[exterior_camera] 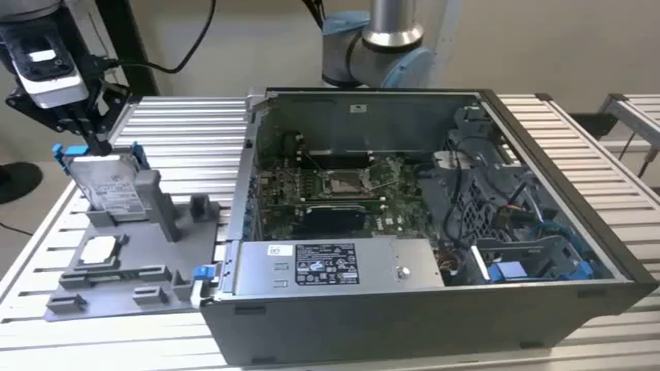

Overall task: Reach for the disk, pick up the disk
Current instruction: 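Reach for the disk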

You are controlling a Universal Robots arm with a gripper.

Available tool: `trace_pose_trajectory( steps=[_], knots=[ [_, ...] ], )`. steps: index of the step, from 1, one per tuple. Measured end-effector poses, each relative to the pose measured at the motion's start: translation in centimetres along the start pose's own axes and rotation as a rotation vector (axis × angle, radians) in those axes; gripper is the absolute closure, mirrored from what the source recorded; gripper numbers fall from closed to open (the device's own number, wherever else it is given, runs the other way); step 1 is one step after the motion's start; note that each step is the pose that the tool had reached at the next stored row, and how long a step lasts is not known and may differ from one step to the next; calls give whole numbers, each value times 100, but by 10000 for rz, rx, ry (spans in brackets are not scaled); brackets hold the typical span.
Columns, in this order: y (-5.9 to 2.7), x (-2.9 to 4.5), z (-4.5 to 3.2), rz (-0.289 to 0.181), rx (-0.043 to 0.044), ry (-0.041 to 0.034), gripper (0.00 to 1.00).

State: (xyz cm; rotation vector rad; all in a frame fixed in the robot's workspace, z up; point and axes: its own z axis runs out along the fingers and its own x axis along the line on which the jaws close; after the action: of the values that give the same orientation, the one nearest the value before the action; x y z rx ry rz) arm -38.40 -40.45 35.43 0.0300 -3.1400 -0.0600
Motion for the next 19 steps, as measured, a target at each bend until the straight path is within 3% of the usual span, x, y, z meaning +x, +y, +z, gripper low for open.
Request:
trace_pose_trajectory(
  steps=[13, 19],
  knots=[
    [0, 0, 0, 0, 0, 0, 100],
    [120, 5, 5, 3, 2, 0, 100]
  ],
)
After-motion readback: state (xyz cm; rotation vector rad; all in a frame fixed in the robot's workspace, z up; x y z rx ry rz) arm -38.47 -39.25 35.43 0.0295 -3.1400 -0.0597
